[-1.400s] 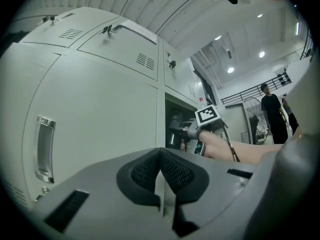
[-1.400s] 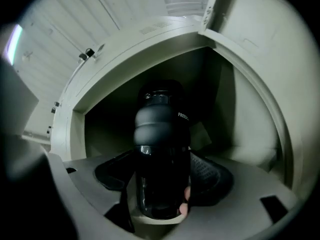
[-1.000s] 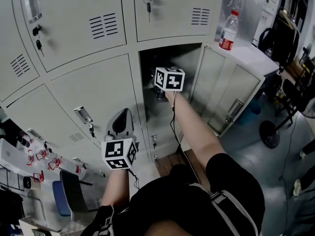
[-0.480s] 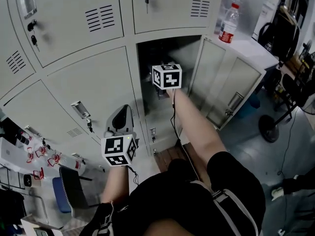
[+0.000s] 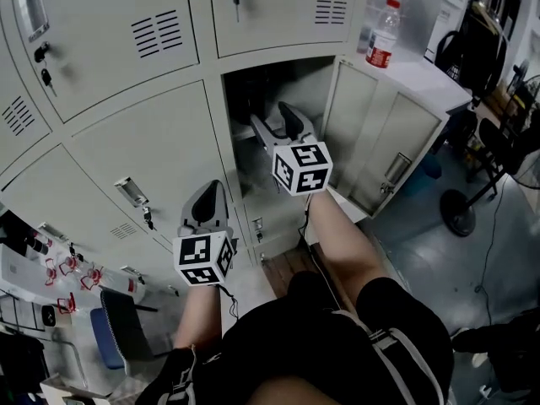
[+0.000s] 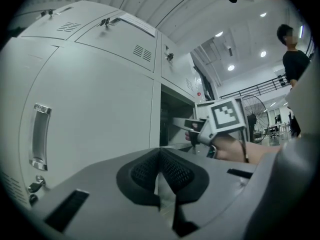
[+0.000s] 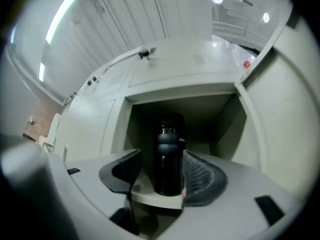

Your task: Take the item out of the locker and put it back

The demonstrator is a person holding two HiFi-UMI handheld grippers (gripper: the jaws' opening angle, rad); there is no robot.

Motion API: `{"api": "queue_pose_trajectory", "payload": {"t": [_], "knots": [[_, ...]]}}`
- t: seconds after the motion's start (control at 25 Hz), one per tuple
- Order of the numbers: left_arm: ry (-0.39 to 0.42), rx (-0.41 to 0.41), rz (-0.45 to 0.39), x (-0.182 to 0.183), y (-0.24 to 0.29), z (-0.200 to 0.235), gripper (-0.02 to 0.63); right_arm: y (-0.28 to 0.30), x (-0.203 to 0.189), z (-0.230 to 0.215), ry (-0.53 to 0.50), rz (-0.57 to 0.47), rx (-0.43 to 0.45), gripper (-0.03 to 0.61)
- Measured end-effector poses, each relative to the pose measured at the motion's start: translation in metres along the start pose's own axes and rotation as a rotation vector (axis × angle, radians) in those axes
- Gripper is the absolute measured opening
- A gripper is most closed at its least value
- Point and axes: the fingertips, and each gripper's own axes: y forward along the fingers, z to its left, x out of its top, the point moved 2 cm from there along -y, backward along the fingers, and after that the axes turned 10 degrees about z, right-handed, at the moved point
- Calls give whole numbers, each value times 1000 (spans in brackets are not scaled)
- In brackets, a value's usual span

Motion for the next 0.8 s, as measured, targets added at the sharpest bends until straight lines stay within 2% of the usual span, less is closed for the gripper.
{"api": "queue_pose_trajectory", "payload": {"t": [0.12,0.16,0.48,0.8], "knots": [[-5,-9,-2,-2,4,-3,14,-49,-2,3,31,-59,-55,64],[-6,-15,-2,-2,6,-4,13,-61,-4,3,43,-65,-67,15],[-3,-62,-1,-9,9,-20,13,-112,-56,15,75,38,-99,12],[-1,-76,-6,-9,6,-27,12,-123,-64,26,65,60,-86,12]]}}
